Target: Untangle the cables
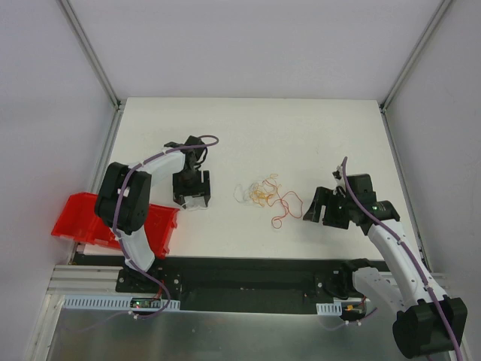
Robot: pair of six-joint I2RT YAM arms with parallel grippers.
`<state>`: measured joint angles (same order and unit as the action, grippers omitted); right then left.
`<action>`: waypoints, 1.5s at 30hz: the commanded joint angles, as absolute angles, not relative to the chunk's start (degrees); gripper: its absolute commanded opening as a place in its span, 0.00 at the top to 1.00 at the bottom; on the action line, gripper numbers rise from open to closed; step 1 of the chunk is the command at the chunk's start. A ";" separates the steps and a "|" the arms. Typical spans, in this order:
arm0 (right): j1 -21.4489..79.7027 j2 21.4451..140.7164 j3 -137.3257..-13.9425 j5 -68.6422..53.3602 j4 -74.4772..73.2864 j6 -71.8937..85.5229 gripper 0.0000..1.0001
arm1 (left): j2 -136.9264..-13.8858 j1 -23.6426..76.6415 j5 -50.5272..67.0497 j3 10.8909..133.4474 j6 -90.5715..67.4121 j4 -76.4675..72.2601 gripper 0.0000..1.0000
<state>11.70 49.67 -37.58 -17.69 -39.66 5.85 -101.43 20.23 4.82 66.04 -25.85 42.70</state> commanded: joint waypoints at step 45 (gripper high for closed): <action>11.43 50.98 -37.27 -22.76 -38.76 4.31 0.21 | -74.88 -13.60 -34.19 81.39 -30.41 63.37 1.00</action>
<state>11.70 51.55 -37.58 -21.61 -39.53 5.26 -75.42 -9.04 -29.47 82.56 -28.42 60.53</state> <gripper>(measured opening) 0.792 0.011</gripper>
